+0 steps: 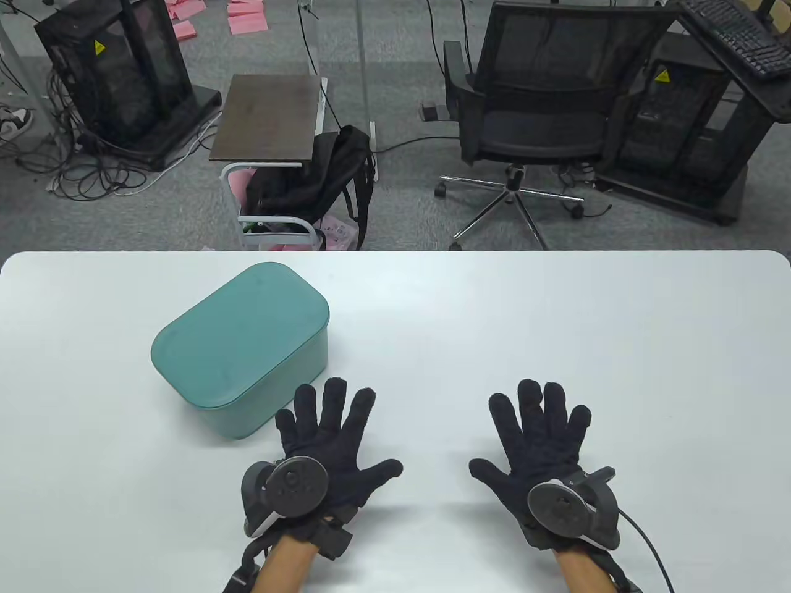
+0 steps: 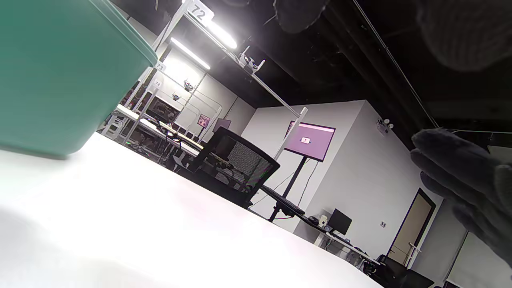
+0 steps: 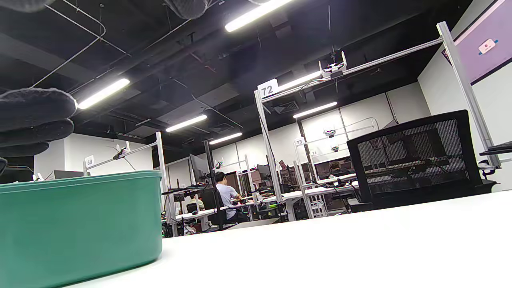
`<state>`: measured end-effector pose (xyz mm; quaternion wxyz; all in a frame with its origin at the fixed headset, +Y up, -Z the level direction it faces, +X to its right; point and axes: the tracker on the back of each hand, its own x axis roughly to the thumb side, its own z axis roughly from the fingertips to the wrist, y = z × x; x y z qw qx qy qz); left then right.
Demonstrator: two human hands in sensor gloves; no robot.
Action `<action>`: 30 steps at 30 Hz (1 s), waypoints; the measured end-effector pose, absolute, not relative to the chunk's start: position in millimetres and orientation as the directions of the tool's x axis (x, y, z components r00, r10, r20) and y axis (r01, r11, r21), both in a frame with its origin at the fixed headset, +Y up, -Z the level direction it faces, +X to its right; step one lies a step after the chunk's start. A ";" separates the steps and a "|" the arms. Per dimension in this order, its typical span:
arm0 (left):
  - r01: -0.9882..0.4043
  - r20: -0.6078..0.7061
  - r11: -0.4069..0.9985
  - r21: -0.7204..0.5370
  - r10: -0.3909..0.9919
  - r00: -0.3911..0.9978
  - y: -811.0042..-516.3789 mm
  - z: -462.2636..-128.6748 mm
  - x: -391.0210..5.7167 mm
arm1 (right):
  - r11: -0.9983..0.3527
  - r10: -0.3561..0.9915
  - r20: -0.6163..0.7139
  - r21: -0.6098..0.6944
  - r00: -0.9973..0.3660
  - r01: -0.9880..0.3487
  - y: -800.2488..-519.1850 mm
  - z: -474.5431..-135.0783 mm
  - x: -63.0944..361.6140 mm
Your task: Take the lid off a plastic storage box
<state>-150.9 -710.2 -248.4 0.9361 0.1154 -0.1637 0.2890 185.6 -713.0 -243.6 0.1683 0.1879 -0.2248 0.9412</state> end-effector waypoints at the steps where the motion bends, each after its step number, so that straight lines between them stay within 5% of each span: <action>1: -0.581 0.373 0.805 0.118 0.506 0.777 -710.3 -248.4 -150.8 | -0.842 0.233 0.429 -0.360 -0.873 -0.402 -712.9 -243.5 185.6; 30: -0.718 0.311 0.683 0.134 0.659 0.685 -696.4 -253.5 -176.1 | -0.852 0.251 0.408 -0.337 -0.878 -0.400 -715.3 -246.1 187.1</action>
